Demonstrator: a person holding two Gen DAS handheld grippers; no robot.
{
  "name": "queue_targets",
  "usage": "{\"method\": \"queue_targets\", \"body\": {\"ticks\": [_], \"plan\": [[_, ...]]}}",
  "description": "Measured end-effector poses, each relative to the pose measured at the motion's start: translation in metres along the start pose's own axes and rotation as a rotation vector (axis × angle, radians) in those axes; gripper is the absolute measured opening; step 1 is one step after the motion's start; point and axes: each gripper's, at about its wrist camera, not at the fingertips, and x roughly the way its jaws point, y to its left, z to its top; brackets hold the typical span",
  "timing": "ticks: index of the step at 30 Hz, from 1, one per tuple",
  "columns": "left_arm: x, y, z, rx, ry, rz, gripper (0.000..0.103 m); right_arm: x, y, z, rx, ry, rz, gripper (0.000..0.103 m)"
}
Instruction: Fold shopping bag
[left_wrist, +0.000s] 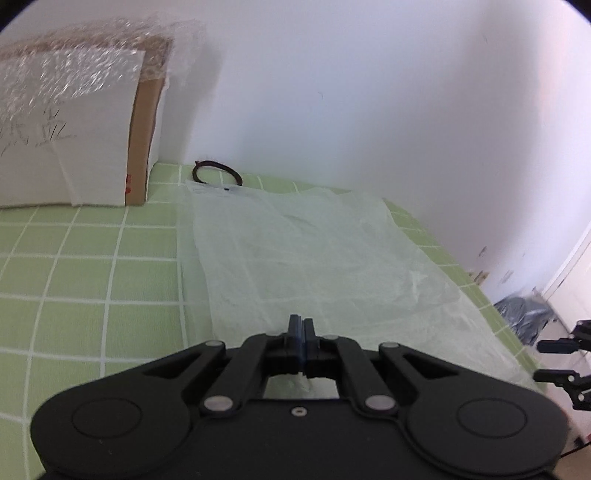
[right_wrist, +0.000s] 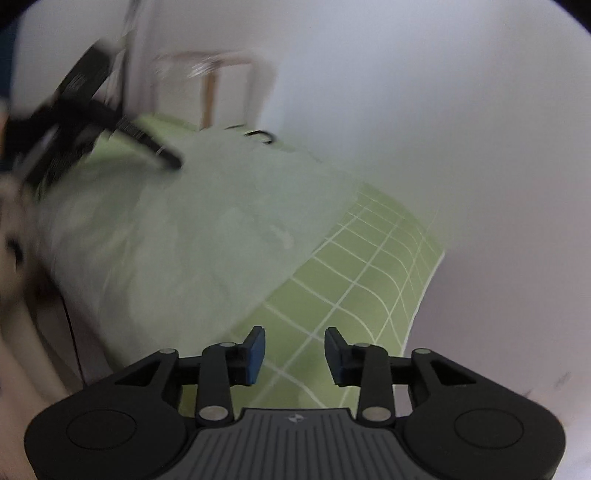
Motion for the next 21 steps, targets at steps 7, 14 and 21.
{"method": "queue_targets", "body": {"ticks": [7, 14, 21], "plan": [[0.009, -0.007, 0.010, 0.067, 0.011, 0.063, 0.002, -0.006, 0.032, -0.011, -0.269, -0.100, -0.011, 0.041], [0.013, 0.002, 0.018, 0.090, 0.052, 0.014, 0.002, 0.014, 0.052, -0.004, -0.512, -0.186, -0.099, 0.049], [0.013, 0.001, 0.019, 0.125, 0.068, -0.005, 0.002, 0.041, 0.036, 0.005, -0.714, -0.247, -0.107, 0.057]]}}
